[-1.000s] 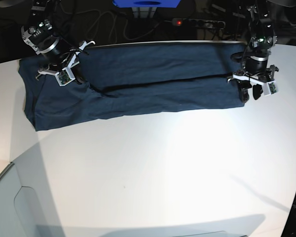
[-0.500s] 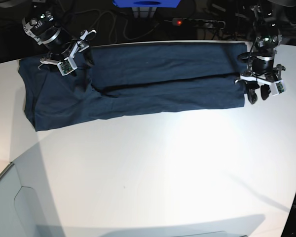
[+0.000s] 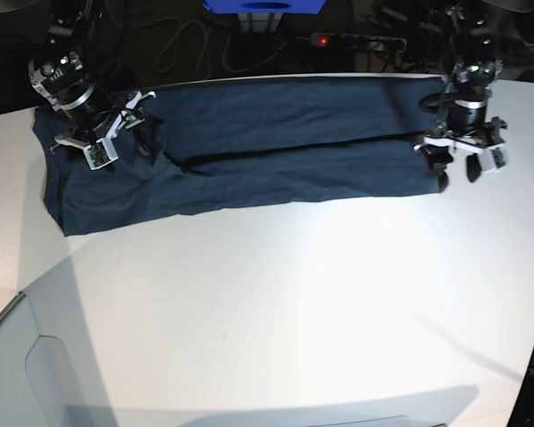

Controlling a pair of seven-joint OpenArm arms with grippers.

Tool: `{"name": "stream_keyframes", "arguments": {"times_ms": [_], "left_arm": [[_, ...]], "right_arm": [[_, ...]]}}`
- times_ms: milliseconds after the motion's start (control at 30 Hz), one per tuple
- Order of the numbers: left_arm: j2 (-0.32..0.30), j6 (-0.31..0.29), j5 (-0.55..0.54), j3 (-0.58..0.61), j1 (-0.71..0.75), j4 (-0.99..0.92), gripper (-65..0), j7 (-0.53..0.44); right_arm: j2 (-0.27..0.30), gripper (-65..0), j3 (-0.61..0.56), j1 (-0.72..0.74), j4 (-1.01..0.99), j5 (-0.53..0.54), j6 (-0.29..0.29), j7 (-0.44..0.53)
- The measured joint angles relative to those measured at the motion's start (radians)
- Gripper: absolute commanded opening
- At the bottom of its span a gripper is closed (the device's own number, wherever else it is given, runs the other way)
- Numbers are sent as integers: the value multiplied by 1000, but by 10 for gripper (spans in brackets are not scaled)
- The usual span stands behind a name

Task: Fold the T-shirt properly
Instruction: 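Pinch the strip ends with the right and left grippers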

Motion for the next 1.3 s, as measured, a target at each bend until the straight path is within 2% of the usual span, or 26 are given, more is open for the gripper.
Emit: {"name": "stream_keyframes", "arguments": {"times_ms": [267, 533, 800, 900, 1200, 1300], "left_arm": [[7, 1, 1, 41, -7, -51, -252, -3], [0, 4, 1, 33, -19, -147, -252, -6], [-2, 5, 1, 33, -21, -158, -256, -6], [-2, 5, 2, 33, -23, -158, -317, -6], [-2, 5, 2, 33, -53, -159, -650, -10], [-2, 5, 5, 33, -50, -159, -650, -3]], "right_arm": [[14, -248, -2, 46, -145, -2, 0, 7], [14, -248, -2, 47, -150, 2, 0, 14], [14, -248, -2, 46, -150, 2, 0, 14], [14, -248, -2, 45, -150, 2, 0, 14], [36, -248, 1, 44, -150, 2, 0, 11], [34, -248, 1, 44, -150, 2, 0, 11]]}}
